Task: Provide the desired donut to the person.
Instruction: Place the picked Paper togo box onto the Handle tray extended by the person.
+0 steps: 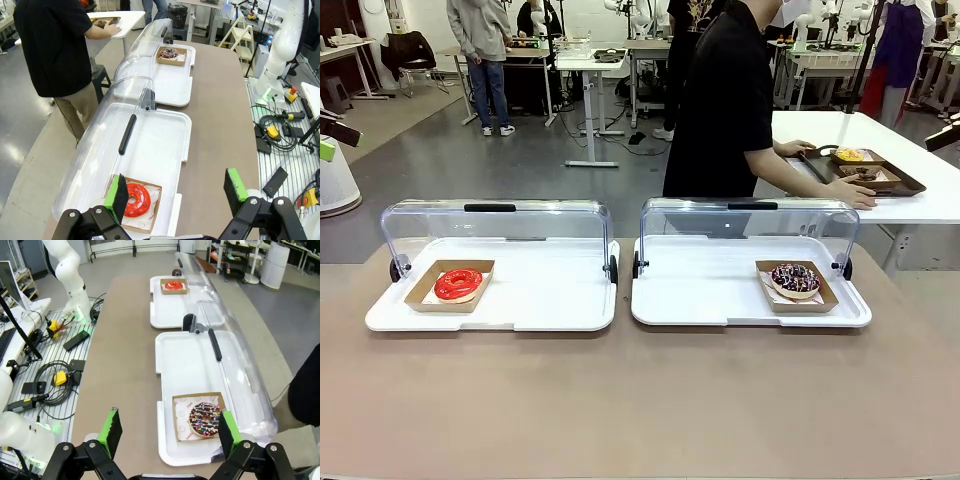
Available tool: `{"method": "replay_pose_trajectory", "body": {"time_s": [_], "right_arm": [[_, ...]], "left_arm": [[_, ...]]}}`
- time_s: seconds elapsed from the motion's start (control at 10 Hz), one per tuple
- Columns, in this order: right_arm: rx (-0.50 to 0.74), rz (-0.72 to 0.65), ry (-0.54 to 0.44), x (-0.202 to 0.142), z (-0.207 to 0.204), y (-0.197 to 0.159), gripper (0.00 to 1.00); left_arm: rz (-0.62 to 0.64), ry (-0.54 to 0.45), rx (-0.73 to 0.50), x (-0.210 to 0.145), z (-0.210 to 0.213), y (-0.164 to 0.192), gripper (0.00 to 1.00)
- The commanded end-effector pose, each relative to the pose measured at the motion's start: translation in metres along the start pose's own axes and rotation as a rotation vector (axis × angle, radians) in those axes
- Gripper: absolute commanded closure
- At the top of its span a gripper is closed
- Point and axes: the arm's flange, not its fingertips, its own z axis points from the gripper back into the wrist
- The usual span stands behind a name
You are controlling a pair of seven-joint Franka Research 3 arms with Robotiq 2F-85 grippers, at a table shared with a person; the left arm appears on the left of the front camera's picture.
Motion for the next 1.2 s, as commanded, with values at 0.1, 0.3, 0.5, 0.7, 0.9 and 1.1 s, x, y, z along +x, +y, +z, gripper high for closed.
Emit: {"method": "replay_pose_trajectory", "body": {"time_s": [0.1,0.3,0.5,0.7,0.9,1.1], "right_arm": [[0.000,0.000,-0.002,-0.0008,-0.0003,0.0007,0.00],[0.000,0.000,-0.002,-0.0008,-0.0003,0.0007,0.00],[0.000,0.000,-0.002,-0.0008,-0.0003,0.0007,0.00],[0.000,0.000,-0.002,-0.0008,-0.0003,0.0007,0.00],[0.000,0.000,-0.002,-0.0008,-0.0003,0.0007,0.00],[0.000,0.000,-0.002,-0.0008,-0.0003,0.0007,0.00]], "left_arm": [[0.009,-0.002,0.001,0.0008,0.0006,-0.0021,0.00],[0.009,-0.002,0.001,0.0008,0.0006,-0.0021,0.00],[0.009,-0.002,0.001,0.0008,0.0006,-0.0021,0.00],[0.009,-0.002,0.001,0.0008,0.0006,-0.0021,0.00],[0.009,-0.002,0.001,0.0008,0.0006,-0.0021,0.00],[0.009,-0.002,0.001,0.0008,0.0006,-0.0021,0.00]]}}
